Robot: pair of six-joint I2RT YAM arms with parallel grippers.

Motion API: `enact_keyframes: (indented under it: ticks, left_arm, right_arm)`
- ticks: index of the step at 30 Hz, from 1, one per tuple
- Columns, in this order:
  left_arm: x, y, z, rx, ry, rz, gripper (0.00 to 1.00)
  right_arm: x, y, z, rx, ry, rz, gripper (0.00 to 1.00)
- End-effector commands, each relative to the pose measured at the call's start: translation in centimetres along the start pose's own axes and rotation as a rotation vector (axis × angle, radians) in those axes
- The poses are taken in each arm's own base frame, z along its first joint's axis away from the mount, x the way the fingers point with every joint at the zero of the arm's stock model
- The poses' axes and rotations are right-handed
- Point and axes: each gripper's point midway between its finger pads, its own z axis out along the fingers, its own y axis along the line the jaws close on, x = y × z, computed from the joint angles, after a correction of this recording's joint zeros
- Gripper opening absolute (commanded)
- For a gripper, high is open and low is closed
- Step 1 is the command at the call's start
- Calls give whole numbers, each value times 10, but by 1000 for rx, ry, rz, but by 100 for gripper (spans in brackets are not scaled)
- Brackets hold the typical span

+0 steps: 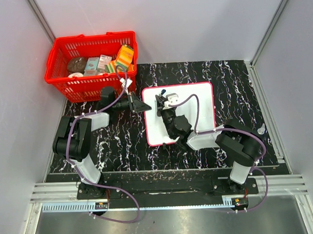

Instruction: Write a sentence on the whiteboard

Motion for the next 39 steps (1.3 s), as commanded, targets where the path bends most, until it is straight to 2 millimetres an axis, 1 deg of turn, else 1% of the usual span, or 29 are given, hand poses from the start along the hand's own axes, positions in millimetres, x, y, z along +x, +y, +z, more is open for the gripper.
enact_keyframes:
  ticks: [1, 7, 13, 16, 20, 24, 28, 31, 35, 39]
  left_arm:
    - [-4, -12, 2, 29, 16, 141, 0]
    - [-3, -11, 3, 18, 26, 145, 0]
    - [-1, -9, 3, 10, 32, 145, 0]
    - [0, -9, 4, 8, 36, 146, 0]
    - [2, -8, 4, 2, 39, 145, 0]
    - [3, -8, 5, 1, 45, 147, 0]
    - [4, -8, 6, -2, 51, 149, 0]
    - [5, -8, 6, -3, 56, 150, 0]
    - [8, -7, 7, -10, 69, 150, 0]
    - [9, -7, 8, -14, 77, 153, 0]
  right_arm:
    - [-22, -8, -5, 39, -83, 94, 0]
    - [-21, -10, -12, 34, -74, 96, 0]
    - [-28, -13, -13, 38, -86, 95, 0]
    - [-40, -15, -13, 44, -109, 102, 0]
    - [-62, -17, -10, 55, -151, 113, 0]
    - [-70, -20, -7, 81, -165, 106, 0]
    - [-64, -18, -3, 89, -154, 89, 0]
    - [-54, -17, -1, 96, -136, 83, 0]
    - [-50, -16, 1, 102, -131, 98, 0]
    - [-42, -15, 0, 104, -115, 94, 0]
